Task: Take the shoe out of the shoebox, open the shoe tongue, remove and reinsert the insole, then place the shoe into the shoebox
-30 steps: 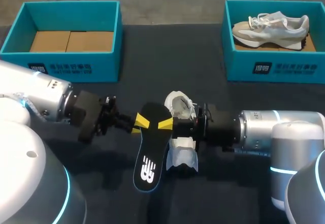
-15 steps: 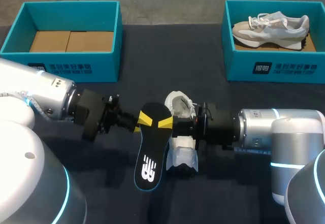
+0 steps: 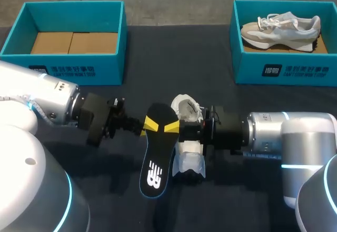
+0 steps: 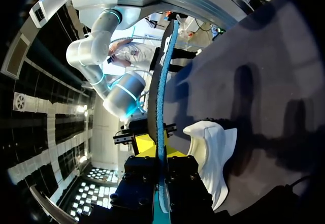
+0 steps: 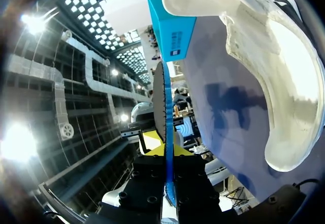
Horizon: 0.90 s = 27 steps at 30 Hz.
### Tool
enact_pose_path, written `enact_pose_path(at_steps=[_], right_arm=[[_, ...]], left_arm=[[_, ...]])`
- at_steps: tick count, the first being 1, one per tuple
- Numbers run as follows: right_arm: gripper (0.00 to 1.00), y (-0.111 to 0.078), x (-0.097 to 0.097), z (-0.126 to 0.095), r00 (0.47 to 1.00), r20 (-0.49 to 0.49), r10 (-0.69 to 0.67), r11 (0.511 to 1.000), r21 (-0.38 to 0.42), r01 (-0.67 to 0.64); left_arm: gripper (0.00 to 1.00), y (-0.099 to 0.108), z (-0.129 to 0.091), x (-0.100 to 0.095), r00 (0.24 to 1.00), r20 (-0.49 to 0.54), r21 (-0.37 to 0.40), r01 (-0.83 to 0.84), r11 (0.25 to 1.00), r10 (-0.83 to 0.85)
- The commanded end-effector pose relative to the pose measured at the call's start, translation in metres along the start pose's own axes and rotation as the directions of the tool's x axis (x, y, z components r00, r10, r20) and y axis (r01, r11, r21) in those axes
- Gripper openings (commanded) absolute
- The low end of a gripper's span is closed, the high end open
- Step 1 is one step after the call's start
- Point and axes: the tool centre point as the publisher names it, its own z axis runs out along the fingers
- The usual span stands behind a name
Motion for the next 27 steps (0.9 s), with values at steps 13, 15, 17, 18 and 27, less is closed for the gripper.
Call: enact_pose_path(at_steps=[13, 15, 17, 18, 27], right_arm=[[1.00, -0.005, -0.003, -0.014, 0.997, 0.053, 0.059, 0.998, -0.031, -0.058], [1.00, -0.007, -0.002, -0.020, 0.996, 0.057, 0.062, 0.997, -0.046, -0.059], [1.00, -0.008, -0.002, -0.024, 0.996, 0.059, 0.063, 0.997, -0.054, -0.060], [1.00, -0.009, -0.002, -0.026, 0.996, 0.063, 0.065, 0.996, -0.059, -0.061], [1.00, -0.020, 0.000, -0.048, 0.989, 0.124, 0.086, 0.991, -0.108, -0.073]], left_arm=[[0.00, -0.004, -0.003, 0.004, 0.998, -0.032, 0.043, 0.062, 0.997, -0.061], [0.00, -0.003, -0.003, 0.007, 0.997, -0.042, 0.046, 0.067, 0.997, -0.065], [0.00, -0.004, -0.003, 0.008, 0.996, -0.047, 0.055, 0.078, 0.995, -0.075], [0.00, -0.004, -0.004, 0.008, 0.996, -0.052, 0.061, 0.080, 0.995, -0.077], [0.00, -0.011, -0.003, 0.008, 0.991, -0.063, 0.132, 0.127, 0.983, -0.119]])
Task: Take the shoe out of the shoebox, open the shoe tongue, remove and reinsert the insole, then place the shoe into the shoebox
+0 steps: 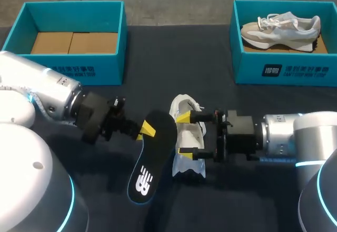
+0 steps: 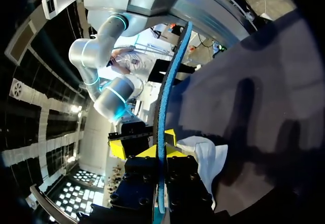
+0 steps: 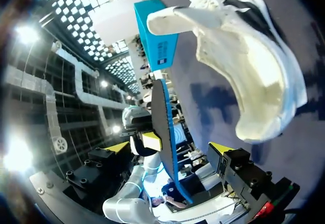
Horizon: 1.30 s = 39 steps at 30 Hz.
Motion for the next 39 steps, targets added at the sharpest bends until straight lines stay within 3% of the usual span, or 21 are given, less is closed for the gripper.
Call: enact_pose_path(at_steps=[1, 6, 20, 29, 35, 39], right_arm=[[1.00, -0.014, 0.007, -0.021, 0.999, 0.043, 0.004, 1.000, -0.023, -0.003], [1.00, -0.018, 0.007, -0.038, 0.996, 0.094, 0.006, 0.999, -0.035, -0.003], [1.00, -0.030, -0.017, -0.086, 0.975, 0.219, 0.039, 0.998, -0.050, -0.028], [1.00, -0.038, -0.032, -0.094, 0.969, 0.241, 0.058, 0.998, -0.046, -0.048], [1.00, -0.042, -0.037, -0.097, 0.969, 0.240, 0.059, 0.998, -0.040, -0.051], [1.00, -0.042, -0.037, -0.097, 0.969, 0.240, 0.059, 0.998, -0.040, -0.051]], left_arm=[[0.00, 0.003, 0.000, 0.000, 1.000, -0.013, 0.022, 0.008, 1.000, -0.007], [0.00, 0.001, 0.003, 0.001, 0.999, -0.034, 0.035, 0.024, 0.999, -0.023], [0.00, -0.013, 0.034, 0.006, 0.989, -0.086, 0.084, 0.130, 0.988, -0.123], [0.00, -0.018, 0.038, 0.007, 0.955, -0.064, 0.131, 0.295, 0.946, -0.289], [0.00, -0.022, 0.038, 0.008, 0.943, -0.006, 0.158, 0.330, 0.931, -0.333], [0.00, -0.025, 0.038, 0.006, 0.907, 0.070, 0.218, 0.393, 0.893, -0.416]])
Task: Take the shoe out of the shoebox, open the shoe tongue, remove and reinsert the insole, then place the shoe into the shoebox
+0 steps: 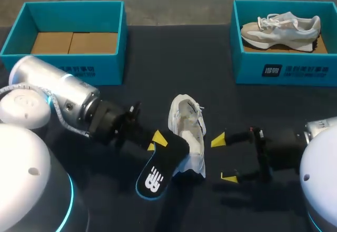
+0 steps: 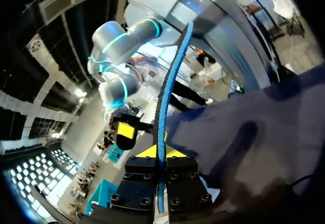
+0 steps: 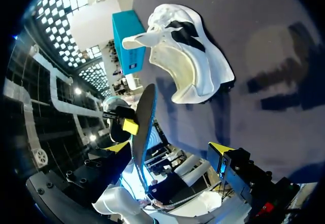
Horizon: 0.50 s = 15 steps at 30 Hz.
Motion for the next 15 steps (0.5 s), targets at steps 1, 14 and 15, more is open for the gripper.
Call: enact_pose_path(at_steps=[1, 14, 15], right_arm=[[1.00, -0.0035, 0.0017, -0.0072, 1.000, 0.005, 0.001, 1.000, 0.001, -0.001], [1.00, -0.0035, 0.0017, -0.0072, 1.000, 0.005, 0.001, 1.000, 0.001, -0.001], [1.00, -0.0035, 0.0017, -0.0072, 1.000, 0.005, 0.001, 1.000, 0.001, -0.001]], left_arm=[[0.00, -0.0002, 0.0018, 0.0068, 0.998, 0.063, 0.051, 0.028, 0.998, -0.031], [0.00, -0.0002, 0.0018, 0.0068, 0.998, 0.063, 0.051, 0.028, 0.998, -0.031], [0.00, -0.0002, 0.0018, 0.0068, 0.998, 0.063, 0.051, 0.028, 0.998, -0.031]])
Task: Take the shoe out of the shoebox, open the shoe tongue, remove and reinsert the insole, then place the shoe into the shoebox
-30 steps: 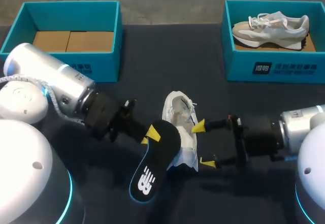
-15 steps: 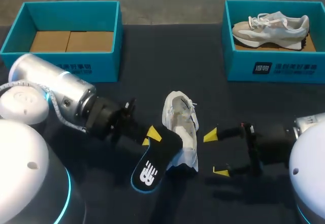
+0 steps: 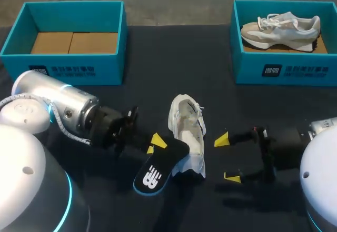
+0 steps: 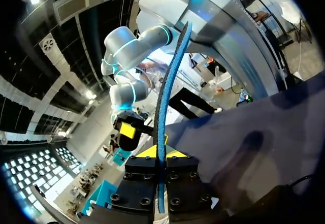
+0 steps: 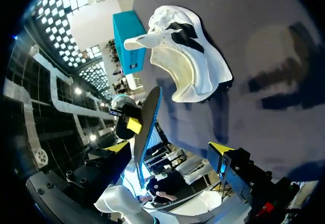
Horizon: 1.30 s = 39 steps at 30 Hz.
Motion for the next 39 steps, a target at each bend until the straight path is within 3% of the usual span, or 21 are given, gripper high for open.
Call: enact_pose_path(at_steps=[1, 13, 19, 25, 32, 39], right_arm=[[1.00, -0.001, 0.001, 0.000, 1.000, 0.004, 0.001, 1.000, -0.001, -0.001], [1.00, -0.001, 0.001, 0.000, 1.000, 0.004, 0.001, 1.000, -0.001, -0.001], [1.00, -0.004, -0.005, 0.008, 1.000, -0.027, -0.015, 0.999, -0.032, 0.015], [1.00, 0.008, -0.012, 0.018, 0.998, -0.057, -0.020, 0.998, -0.054, 0.016], [1.00, 0.022, -0.014, 0.022, 1.000, -0.022, -0.005, 0.995, -0.096, 0.003], [1.00, 0.030, -0.018, 0.027, 0.999, -0.047, 0.000, 0.997, -0.072, -0.004]], left_arm=[[0.00, 0.000, 0.001, 0.000, 1.000, 0.000, -0.002, 0.000, 1.000, 0.000], [0.00, 0.000, 0.001, 0.000, 1.000, 0.000, -0.002, 0.000, 1.000, 0.000], [0.00, 0.004, 0.013, 0.005, 1.000, 0.005, 0.061, -0.015, 0.998, 0.015], [0.00, 0.010, 0.023, 0.010, 1.000, 0.002, 0.108, -0.027, 0.994, 0.027], [0.00, 0.018, 0.023, 0.008, 1.000, 0.013, 0.128, -0.026, 0.991, 0.024], [0.00, 0.025, 0.021, 0.004, 0.999, 0.032, 0.123, -0.043, 0.991, 0.039]])
